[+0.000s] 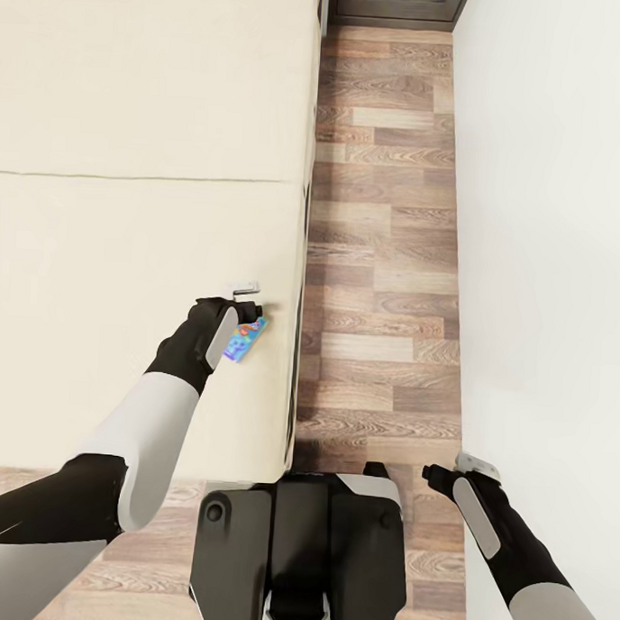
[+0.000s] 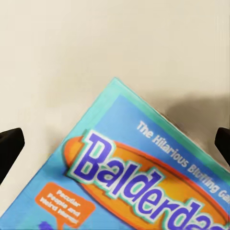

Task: Put all the toys in the child's room - the three board games (two on the bed and one on the table), the two jigsaw puzzles on the table, and the tennis ball on the table - inside the toy box on the table in the child's room.

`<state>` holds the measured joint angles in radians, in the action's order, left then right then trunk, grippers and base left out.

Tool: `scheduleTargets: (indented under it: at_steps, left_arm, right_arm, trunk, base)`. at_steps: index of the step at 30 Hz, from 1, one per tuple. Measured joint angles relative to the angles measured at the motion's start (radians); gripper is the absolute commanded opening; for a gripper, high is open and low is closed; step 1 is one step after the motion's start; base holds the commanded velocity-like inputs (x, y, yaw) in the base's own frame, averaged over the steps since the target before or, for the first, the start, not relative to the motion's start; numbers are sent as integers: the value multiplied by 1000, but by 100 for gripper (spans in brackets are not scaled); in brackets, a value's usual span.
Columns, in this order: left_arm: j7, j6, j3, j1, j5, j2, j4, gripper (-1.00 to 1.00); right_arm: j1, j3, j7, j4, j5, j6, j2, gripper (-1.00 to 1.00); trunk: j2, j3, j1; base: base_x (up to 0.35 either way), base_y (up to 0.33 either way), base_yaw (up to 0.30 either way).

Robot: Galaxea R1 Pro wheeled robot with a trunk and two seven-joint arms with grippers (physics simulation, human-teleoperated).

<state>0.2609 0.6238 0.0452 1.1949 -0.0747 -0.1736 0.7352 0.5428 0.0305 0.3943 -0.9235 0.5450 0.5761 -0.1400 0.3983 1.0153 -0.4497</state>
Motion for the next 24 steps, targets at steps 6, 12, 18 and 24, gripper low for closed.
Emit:
scheduleTargets:
  at_steps: [6, 12, 18, 24]
  left_arm:
    - [0, -1, 0, 0, 0, 0, 0, 100]
    - [0, -3, 0, 0, 0, 0, 0, 100]
    - [0, -3, -1, 0, 1, 0, 0, 100]
    - [-1, -3, -1, 0, 1, 0, 0, 100]
  right_arm:
    - [0, 0, 0, 0, 0, 0, 0, 100]
    - [0, 0, 0, 0, 0, 0, 0, 100]
    - [0, 0, 0, 0, 0, 0, 0, 100]
    - [0, 0, 0, 0, 0, 0, 0, 100]
  trunk:
    - [0, 0, 0]
    - [0, 0, 0]
    - [0, 0, 0]
    - [0, 0, 0]
  base:
    - [-46, 0, 0]
    - [-94, 0, 0]
    - [-84, 0, 0]
    - [-135, 0, 0]
